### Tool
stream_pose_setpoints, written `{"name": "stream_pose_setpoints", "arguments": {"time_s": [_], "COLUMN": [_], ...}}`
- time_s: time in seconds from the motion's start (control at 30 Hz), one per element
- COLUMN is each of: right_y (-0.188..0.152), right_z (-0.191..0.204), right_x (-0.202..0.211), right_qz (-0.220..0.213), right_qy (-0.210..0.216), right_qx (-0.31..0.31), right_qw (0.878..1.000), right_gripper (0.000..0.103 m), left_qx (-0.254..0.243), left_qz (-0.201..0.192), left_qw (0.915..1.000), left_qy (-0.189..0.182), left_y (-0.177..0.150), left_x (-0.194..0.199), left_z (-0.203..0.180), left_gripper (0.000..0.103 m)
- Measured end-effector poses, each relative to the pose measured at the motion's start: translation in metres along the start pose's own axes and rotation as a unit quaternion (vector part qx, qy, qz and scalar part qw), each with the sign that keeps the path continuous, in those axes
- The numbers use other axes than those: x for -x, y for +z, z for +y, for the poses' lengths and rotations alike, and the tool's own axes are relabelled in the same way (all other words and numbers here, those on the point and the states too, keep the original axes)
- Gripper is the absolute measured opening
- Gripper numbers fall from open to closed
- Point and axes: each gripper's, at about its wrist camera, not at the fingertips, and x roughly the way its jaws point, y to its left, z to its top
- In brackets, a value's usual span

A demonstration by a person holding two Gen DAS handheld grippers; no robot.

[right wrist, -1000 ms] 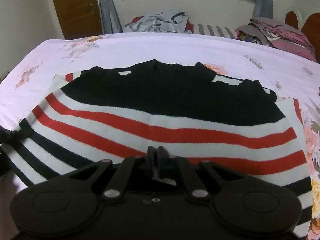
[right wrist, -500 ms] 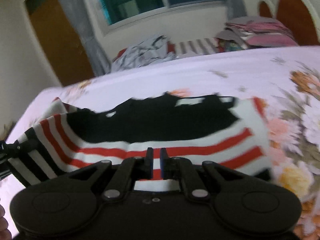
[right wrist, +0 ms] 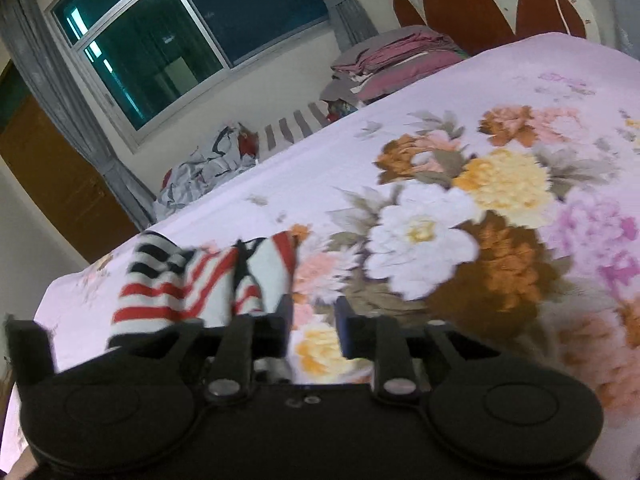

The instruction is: Fold small clothes

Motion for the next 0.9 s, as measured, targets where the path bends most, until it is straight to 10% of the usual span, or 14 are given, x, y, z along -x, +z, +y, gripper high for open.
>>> {"name": "stream_pose_setpoints", "arguments": {"time_s": [0.13,0.23,0.43,0.63,0.9], "right_y": [0.007,0.008,-0.001,-0.017,-0.023], "right_z": [-0.002,0.014,0.052,0.073,0.127], "right_x": [-0.005,-0.025,-0.097,-0.156,-0.155], "right_qz": [0.009,0.039,0.116,0.188,0.162], "right_qy": [0.058,0.103,0.152,0.13,0.082], "right_qx": [-0.018,-0.022,-0.04,-0.041,0.115], "right_qw": [0.998,0.994,0.981,0.973,0.977], "right_gripper": [0.037,0.045,0.055,0.055,0.022], "left_qx": [0.068,0.113,0.154,0.166,0.114], "left_qz": [-0.088,-0.115,-0.057,-0.043,-0.095], "left_qw": [0.9937,0.9858,0.9855,0.9851,0.9883], "left_qy": [-0.013,0.045,0.043,0.019,0.036], "left_y": [0.005,0.003,-0.012,-0.029,-0.021], "left_x": [0.069,0.086,0.053,0.014,0.006], "left_z": [0.047,0.109,0.191,0.195,0.181], "left_gripper": [0.059,0.059,0.046,0.046,0.044]}}
